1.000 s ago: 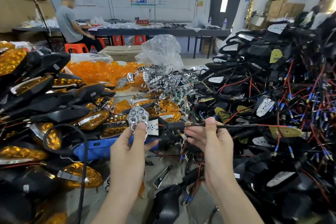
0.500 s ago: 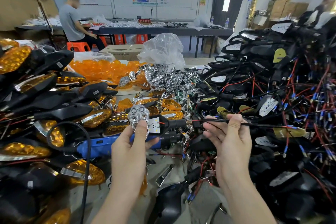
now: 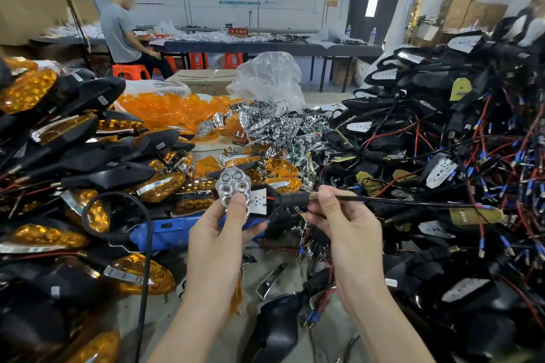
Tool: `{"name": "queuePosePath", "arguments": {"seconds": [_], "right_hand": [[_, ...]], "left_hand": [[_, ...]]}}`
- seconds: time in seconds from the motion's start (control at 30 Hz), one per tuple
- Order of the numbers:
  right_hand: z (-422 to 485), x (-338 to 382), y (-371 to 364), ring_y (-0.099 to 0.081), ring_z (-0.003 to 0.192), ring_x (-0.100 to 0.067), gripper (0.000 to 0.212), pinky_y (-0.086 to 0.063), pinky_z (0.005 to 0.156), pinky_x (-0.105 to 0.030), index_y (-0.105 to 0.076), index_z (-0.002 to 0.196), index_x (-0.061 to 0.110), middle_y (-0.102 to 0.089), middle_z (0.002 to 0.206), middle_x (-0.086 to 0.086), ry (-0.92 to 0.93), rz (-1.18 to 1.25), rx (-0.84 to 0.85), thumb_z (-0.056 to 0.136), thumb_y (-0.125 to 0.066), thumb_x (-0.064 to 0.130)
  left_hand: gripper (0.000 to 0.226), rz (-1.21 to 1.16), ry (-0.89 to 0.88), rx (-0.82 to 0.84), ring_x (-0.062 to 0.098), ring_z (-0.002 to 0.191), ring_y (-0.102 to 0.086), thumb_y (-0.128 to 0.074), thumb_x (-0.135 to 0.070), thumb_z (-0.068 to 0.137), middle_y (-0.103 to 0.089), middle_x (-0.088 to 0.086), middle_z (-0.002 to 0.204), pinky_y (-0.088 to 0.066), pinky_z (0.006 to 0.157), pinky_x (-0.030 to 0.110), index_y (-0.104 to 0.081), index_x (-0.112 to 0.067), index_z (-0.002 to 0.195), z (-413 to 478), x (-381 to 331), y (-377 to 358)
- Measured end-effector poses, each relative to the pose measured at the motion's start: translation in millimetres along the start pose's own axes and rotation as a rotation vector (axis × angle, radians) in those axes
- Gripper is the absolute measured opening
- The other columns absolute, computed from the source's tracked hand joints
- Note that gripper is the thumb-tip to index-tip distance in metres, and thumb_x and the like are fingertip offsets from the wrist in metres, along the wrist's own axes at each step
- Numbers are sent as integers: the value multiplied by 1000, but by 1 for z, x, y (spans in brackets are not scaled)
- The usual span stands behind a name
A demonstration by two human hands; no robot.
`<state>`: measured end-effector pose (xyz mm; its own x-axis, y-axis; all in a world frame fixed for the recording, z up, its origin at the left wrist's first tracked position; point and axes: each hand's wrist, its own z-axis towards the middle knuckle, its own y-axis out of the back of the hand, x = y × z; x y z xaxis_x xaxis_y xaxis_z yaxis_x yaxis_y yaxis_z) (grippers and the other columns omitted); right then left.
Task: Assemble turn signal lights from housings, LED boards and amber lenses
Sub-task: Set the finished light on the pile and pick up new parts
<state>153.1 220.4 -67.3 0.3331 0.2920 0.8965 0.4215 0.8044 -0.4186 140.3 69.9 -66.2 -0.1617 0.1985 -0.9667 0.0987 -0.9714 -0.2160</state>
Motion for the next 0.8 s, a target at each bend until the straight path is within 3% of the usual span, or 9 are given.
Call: {"name": "queuePosePath", "arguments": {"seconds": [0.2,0.3,0.4,0.53,0.63,0.8], "right_hand": [[-1,0,3,-73,68,-13,24,-57,64,-19,-70,95,11,-75,74,-3,36,-33,-29,87,-65,34],[-1,-3,5,-74,69,-15,19,-58,63,-20,-68,96,8,-75,74,-3,20,-44,-35,97,-62,26],[1,-6,5,-75,70,-16,24,-58,63,-21,-67,100,3,-75,74,-1,-12,-38,-36,99,-61,26],[-3,-11,0,-75,80,-19,43,-60,66,-28,-65,105,6,-76,91,-6,-152,98,-27,88,-60,45],[-8,-12,-9,-75,98,-23,58,-62,74,-35,-64,118,15,-76,112,-9,-294,190,108,76,-64,55],[-12,-14,-15,-73,105,-30,56,-61,79,-34,-66,118,19,-75,112,-16,-343,171,241,66,-82,30]], "left_hand": [[38,21,42,44,22,79,-76,-64,-53,81,-73,-1,89,-49,97,55,-70,-16,88,-5,-2,-2],[26,32,65,57,22,79,-76,-64,-50,86,-75,0,96,-50,97,53,-72,-26,86,-5,-4,-2],[33,44,62,67,20,80,-76,-64,-50,86,-75,7,98,-51,95,55,-73,-18,92,-5,-4,-1],[28,46,30,88,14,85,-75,-62,-57,76,-77,-5,93,-55,87,40,-75,-36,88,-6,-3,-2],[22,57,10,107,12,86,-74,-61,-53,80,-77,-7,93,-58,76,27,-75,-39,89,-6,0,-2],[15,81,-27,148,9,86,-74,-59,-37,94,-77,-11,94,-58,71,20,-74,-40,95,-8,-3,-5]]}}
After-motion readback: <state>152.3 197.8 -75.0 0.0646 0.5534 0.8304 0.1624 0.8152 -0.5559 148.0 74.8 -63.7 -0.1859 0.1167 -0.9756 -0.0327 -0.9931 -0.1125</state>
